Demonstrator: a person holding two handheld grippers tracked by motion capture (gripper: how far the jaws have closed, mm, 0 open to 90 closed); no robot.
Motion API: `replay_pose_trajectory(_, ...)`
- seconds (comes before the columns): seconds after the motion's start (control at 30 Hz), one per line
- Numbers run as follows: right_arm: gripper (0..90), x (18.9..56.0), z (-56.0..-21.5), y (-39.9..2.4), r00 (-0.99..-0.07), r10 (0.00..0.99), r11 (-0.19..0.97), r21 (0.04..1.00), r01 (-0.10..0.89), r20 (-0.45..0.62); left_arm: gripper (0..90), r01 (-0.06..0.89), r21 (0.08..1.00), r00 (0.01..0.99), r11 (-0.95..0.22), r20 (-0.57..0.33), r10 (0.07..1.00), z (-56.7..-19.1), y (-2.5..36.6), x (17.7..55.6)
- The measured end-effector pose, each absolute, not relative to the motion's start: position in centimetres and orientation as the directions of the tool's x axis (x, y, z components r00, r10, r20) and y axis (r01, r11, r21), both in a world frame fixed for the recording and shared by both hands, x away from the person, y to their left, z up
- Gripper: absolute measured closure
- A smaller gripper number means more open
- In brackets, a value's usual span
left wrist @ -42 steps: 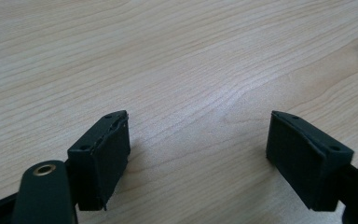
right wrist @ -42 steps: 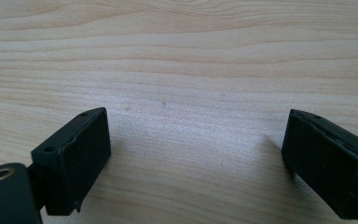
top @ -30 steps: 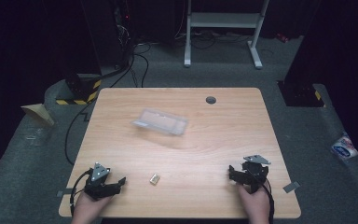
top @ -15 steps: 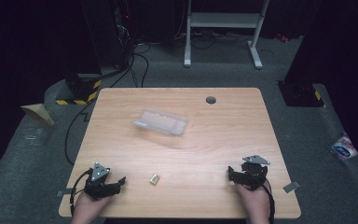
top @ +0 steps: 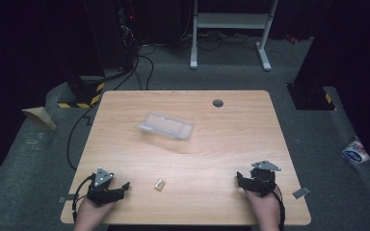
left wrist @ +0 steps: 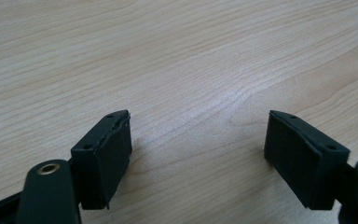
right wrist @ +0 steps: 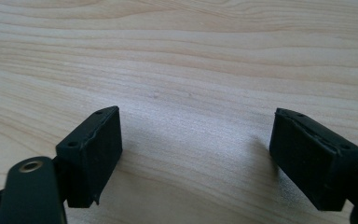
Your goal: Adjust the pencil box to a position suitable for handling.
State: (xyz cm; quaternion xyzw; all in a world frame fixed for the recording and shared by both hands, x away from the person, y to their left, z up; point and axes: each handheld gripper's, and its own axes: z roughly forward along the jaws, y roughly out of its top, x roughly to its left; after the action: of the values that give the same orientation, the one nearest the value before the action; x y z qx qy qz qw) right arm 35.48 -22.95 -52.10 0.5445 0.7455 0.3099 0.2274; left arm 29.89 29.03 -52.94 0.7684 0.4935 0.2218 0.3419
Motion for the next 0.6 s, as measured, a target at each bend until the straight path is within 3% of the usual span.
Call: replay_pose_trajectory(0.6,31.9,34.5,-50.0,-19.4,-0.403,0.915,0.233,0.765,0.601,0.037,20.5,0.6,0.744,0.445,-0.294,-0.005,0.896,-53.0,29.2,29.9)
